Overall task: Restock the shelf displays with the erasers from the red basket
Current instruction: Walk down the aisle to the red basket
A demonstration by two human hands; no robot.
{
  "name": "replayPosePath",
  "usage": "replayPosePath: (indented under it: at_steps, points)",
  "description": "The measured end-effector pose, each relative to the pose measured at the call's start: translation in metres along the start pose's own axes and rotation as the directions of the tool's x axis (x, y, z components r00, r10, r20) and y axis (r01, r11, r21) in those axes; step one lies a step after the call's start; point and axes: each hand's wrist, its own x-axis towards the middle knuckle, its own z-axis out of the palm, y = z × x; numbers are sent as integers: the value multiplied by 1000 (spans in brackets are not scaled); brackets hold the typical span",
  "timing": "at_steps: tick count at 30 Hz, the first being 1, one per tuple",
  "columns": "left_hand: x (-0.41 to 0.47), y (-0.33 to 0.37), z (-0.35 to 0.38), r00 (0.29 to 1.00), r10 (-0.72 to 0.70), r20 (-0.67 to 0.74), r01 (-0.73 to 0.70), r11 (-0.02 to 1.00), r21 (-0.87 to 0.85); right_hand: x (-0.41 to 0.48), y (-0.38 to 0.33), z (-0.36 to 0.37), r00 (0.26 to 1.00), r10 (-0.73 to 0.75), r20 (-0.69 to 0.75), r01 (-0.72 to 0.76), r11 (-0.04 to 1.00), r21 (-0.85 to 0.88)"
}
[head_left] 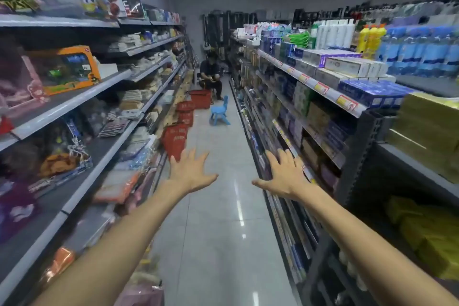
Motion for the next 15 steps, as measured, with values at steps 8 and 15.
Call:
replayPosePath:
  at_steps: [8,15]
  points:
    - [96,-20,58,995,-68,71,66,998,21,104,23,59,990,-44,130,40,999,34]
    - [174,-53,127,988,-67,142,69,998,-12,190,20,124,969,-98,227,95,995,22]
